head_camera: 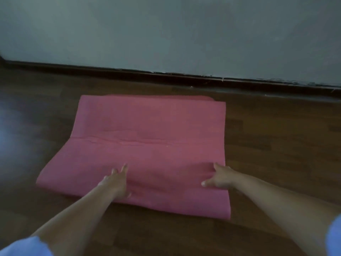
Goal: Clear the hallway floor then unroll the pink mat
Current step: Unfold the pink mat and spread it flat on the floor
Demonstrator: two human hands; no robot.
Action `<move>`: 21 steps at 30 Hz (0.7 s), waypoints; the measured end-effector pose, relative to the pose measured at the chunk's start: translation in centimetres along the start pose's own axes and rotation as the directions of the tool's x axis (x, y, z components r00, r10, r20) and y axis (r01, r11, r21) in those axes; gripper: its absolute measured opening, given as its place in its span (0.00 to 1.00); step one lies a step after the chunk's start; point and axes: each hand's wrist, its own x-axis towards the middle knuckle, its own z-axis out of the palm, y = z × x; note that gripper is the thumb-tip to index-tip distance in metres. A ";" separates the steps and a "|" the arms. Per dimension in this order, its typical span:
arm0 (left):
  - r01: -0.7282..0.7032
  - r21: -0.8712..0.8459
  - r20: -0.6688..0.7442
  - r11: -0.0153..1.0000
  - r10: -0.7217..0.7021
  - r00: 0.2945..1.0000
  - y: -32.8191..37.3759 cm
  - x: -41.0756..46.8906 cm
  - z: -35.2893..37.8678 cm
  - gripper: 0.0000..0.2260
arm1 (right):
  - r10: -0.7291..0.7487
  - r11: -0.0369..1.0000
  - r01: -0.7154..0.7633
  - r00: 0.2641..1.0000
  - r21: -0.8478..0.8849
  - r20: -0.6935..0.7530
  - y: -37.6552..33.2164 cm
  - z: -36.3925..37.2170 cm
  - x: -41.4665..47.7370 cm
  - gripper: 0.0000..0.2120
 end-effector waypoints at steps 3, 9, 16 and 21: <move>-0.031 -0.147 -0.013 0.989 0.029 0.999 -2.2 -0.4 0.3 0.45 | -0.093 0.993 0.098 0.993 -0.061 0.079 -5.2 3.1 -0.4 0.45; -0.048 -0.334 -0.122 0.941 0.007 0.992 -6.5 -0.9 0.6 0.42 | -0.223 0.925 0.231 0.973 -0.301 0.061 -13.2 6.3 -1.6 0.33; -0.133 -0.446 -0.235 0.885 0.027 0.972 -9.5 -2.3 -3.0 0.37 | -0.325 0.878 0.289 0.945 -0.382 -0.033 -21.7 4.8 -3.5 0.28; -0.184 -0.499 -0.296 0.847 0.032 0.955 -11.6 -4.1 -7.0 0.35 | -0.371 0.859 0.305 0.924 -0.411 -0.092 -27.7 2.2 -5.2 0.28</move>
